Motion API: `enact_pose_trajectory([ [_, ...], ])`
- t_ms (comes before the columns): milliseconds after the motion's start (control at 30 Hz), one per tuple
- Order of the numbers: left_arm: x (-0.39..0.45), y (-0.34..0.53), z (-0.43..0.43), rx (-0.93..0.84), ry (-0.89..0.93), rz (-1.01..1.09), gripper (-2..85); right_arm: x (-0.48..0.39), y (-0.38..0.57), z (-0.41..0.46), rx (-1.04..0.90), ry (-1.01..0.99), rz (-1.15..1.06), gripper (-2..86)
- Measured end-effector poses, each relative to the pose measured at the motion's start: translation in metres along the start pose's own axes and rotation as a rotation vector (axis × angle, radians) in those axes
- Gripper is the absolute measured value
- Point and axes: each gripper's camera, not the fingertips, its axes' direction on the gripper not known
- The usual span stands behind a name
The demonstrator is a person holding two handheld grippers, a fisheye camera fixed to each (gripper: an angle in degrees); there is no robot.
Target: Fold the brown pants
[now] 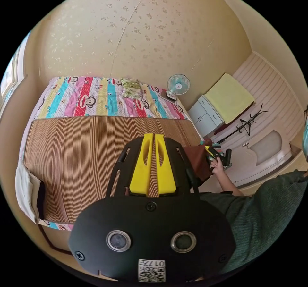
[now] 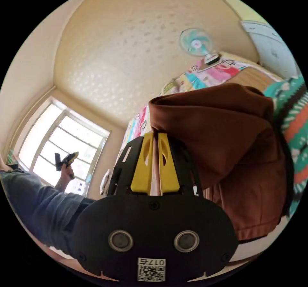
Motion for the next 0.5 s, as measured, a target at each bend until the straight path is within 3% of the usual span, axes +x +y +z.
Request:
enact_pose_trajectory([
  [133, 0.001, 0.01, 0.003, 0.101, -0.009, 0.004, -1.0, -0.008, 0.034, -0.046, 0.275, 0.296, 0.166, 2.5],
  [200, -0.008, 0.018, 0.001, 0.127, -0.014, -0.014, -0.9, 0.019, 0.089, -0.085, 0.404, 0.554, 0.464, 4.2],
  [300, -0.029, 0.039, 0.0, 0.154, -0.052, -0.042, -0.5, 0.059, 0.159, -0.117, 0.359, 0.784, 0.766, 7.4],
  [500, -0.074, 0.073, 0.022, 0.147, -0.038, -0.174, 4.4, 0.096, 0.242, -0.119, 0.275, 0.616, 0.844, 9.6],
])
